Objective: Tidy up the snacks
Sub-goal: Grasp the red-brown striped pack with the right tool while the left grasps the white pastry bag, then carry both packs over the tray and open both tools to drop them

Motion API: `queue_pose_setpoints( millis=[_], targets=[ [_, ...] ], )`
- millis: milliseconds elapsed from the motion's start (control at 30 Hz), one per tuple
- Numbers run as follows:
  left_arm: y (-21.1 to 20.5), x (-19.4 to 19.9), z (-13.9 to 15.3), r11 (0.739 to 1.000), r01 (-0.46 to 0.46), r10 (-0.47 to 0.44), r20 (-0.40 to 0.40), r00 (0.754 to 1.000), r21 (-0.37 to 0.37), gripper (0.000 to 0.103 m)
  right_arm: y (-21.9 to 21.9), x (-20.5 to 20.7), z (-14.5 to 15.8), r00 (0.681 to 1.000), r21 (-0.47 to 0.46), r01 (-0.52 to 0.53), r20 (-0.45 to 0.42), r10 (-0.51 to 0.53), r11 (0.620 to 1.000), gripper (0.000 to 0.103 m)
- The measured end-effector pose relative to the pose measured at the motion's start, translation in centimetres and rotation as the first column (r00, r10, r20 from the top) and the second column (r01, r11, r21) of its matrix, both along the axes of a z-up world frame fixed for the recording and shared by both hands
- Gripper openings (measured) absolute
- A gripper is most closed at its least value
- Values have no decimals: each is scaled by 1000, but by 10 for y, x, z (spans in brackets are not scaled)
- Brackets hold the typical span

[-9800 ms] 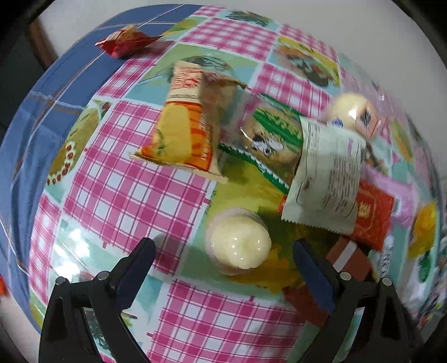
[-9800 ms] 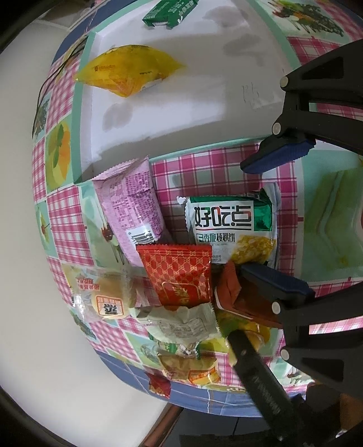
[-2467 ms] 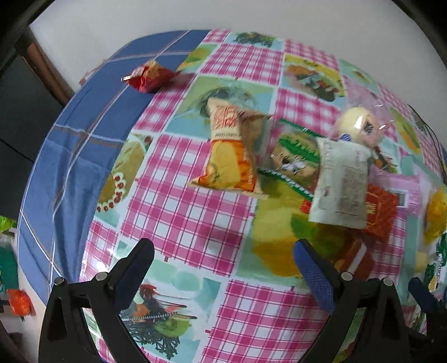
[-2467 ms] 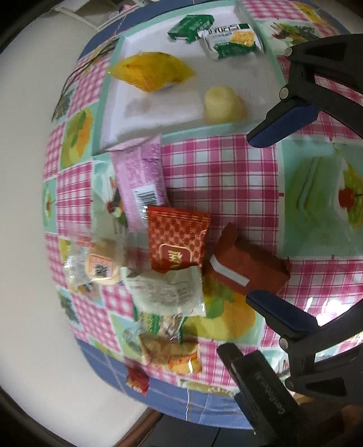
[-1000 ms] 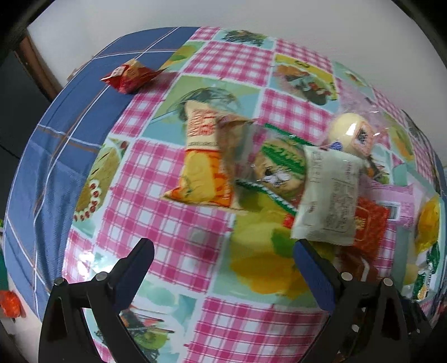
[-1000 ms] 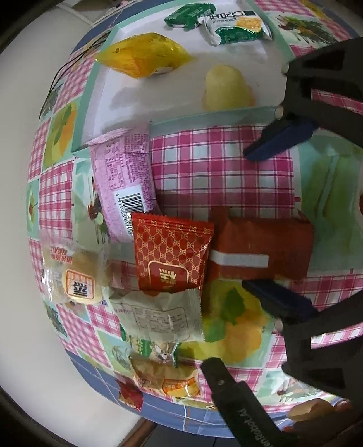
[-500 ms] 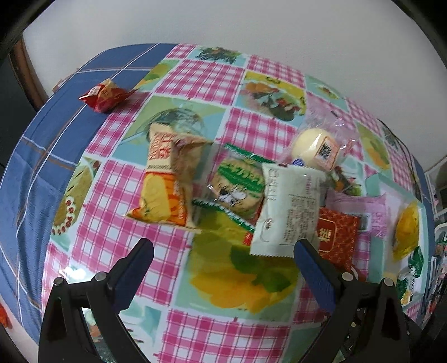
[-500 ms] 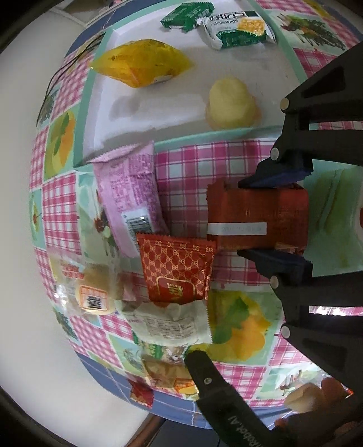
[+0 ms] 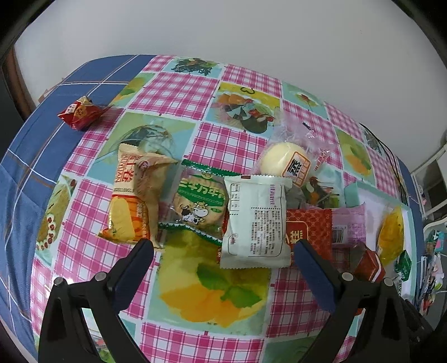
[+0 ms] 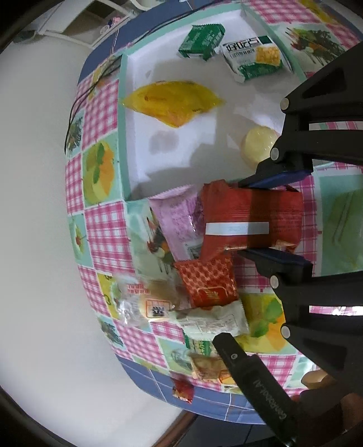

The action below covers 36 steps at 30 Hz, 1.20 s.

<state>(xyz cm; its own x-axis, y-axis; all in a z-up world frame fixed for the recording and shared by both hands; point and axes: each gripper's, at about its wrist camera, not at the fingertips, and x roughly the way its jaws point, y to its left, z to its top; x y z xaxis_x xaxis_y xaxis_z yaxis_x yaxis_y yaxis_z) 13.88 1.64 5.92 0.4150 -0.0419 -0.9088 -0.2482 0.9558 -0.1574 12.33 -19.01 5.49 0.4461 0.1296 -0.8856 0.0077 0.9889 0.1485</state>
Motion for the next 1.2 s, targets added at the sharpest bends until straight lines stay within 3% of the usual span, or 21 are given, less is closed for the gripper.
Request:
queue_pose_setpoints(
  millis=[133,200,267,600,800,1200],
  targets=[
    [-3,6,-3,1000,-3,3,-1,1000,-15,98,4,4,-6,1000,-2,-1,-6,1,1000,42],
    [-8,10,-5,1000,15,-15,-1,1000,-22,93,5,6,-8,1000,-3,-3,-7,3,1000,42],
    [-13,14,-7,999,35,-35,-5,999,-21,78,6,8,-9,1000,-2,-4,-6,4,1000,42],
    [-21,26,-14,998,62,-63,-12,998,-29,52,6,18,-10,1000,0,3,-3,-3,1000,42],
    [-19,24,-12,996,54,-56,-20,998,-64,51,5,17,-9,1000,7,7,-2,-7,1000,42],
    [-14,16,15,998,6,-6,-9,1000,-55,51,-2,13,1,1000,23,18,-6,-17,1000,42]
  ],
)
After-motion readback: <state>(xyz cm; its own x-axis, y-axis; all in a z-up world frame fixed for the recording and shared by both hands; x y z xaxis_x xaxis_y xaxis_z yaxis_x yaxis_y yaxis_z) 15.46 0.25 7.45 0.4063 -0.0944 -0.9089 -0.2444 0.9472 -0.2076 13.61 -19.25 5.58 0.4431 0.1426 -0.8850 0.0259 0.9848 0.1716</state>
